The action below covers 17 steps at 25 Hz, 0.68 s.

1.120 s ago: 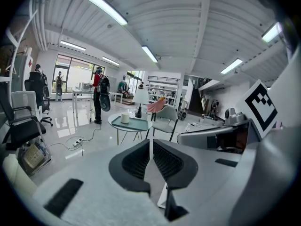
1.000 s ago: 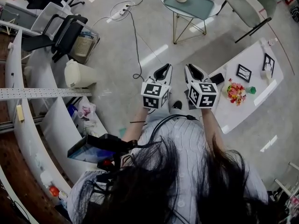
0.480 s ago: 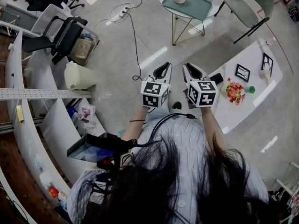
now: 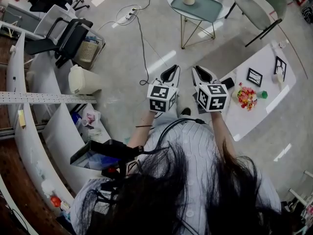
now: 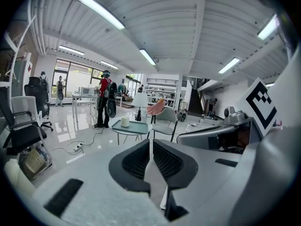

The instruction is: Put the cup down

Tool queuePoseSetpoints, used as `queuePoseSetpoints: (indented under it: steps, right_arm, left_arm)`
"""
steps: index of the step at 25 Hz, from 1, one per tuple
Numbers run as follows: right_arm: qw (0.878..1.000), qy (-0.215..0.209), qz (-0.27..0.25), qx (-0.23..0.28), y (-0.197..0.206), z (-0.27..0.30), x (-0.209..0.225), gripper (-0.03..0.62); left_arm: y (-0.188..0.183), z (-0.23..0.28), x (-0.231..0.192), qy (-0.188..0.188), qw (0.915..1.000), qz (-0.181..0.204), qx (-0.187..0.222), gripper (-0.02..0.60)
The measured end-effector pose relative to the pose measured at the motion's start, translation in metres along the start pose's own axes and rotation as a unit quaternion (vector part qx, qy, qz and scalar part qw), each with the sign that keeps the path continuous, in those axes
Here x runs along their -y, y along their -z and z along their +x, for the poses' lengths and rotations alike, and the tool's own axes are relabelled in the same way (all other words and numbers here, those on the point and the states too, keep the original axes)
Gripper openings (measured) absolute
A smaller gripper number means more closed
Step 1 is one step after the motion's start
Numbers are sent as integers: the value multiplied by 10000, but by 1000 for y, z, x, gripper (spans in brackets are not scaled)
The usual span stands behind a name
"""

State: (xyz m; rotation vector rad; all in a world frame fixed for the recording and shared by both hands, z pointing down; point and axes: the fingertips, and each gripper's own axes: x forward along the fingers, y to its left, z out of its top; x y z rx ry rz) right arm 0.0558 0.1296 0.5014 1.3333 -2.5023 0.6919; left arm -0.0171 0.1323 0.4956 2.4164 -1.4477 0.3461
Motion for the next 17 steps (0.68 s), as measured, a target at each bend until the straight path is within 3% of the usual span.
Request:
queuePoseSetpoints:
  steps: [17]
  right_arm:
    - [10000, 26, -13, 25, 2, -6, 3, 67]
  left_arm:
    - [3, -1, 6, 22, 10000, 29, 19, 31]
